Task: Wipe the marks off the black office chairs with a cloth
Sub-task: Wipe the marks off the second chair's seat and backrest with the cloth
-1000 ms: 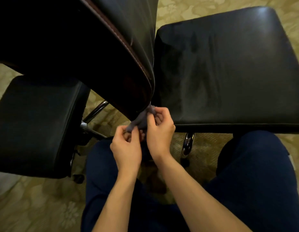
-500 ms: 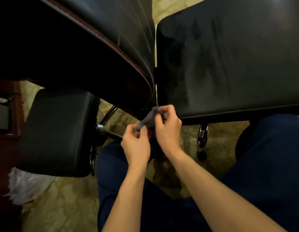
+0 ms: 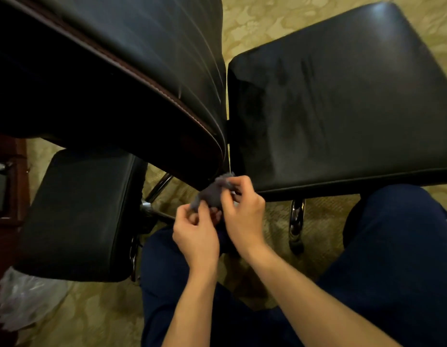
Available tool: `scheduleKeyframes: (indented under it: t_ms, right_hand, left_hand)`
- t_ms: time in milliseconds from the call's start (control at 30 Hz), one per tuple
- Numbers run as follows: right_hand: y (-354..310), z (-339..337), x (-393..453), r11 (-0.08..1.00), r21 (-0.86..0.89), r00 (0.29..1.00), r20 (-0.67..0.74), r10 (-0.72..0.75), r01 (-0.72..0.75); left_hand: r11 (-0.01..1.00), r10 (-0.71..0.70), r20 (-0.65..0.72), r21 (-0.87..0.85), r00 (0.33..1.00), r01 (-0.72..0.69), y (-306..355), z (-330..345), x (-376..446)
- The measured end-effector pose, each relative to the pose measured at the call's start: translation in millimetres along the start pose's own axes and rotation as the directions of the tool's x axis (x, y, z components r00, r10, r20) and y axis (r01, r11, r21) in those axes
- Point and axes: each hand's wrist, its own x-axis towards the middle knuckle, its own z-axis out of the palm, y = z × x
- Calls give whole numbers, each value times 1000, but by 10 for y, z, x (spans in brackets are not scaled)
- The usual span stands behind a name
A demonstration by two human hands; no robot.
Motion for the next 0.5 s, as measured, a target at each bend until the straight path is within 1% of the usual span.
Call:
scheduleKeyframes:
  t_ms: [33, 100, 167, 233, 267, 300, 367, 433, 500]
  right_hand:
    - [-114, 37, -21, 996, 14, 996, 5, -87, 87]
    - [-249, 121, -12, 979, -6, 979, 0, -206, 206]
    - [-269, 157, 7, 957, -52, 958, -6, -286, 285]
    - [-150, 169, 12, 933, -147, 945, 52, -323, 327]
    - [-49, 168, 17, 933, -205, 955, 92, -283, 296]
    - [50, 161, 25, 941, -255, 973, 119, -199, 223]
    - [207, 113, 29, 962, -272, 992, 127, 9, 26]
    - [247, 64, 5, 979, -158, 987, 79, 139, -126]
    - [100, 39, 28, 983, 32, 983, -9, 184, -183]
  left_hand:
    - [999, 37, -29, 8, 999, -37, 10, -38, 24]
    - [999, 49, -38, -5, 998, -49, 50, -92, 76]
    - [999, 15, -7, -31, 1000, -16, 78, -122, 126]
    - [999, -28, 27, -28, 999, 29, 73, -122, 152]
    - [998, -60, 48, -33, 997, 61, 53, -123, 148]
    - [994, -96, 76, -43, 992, 99, 27, -125, 138]
    - [986, -144, 145, -64, 979, 154, -23, -122, 108]
    - [989, -124, 179, -59, 976, 136, -50, -125, 79]
    - [998, -26, 184, -51, 983, 36, -11, -113, 53]
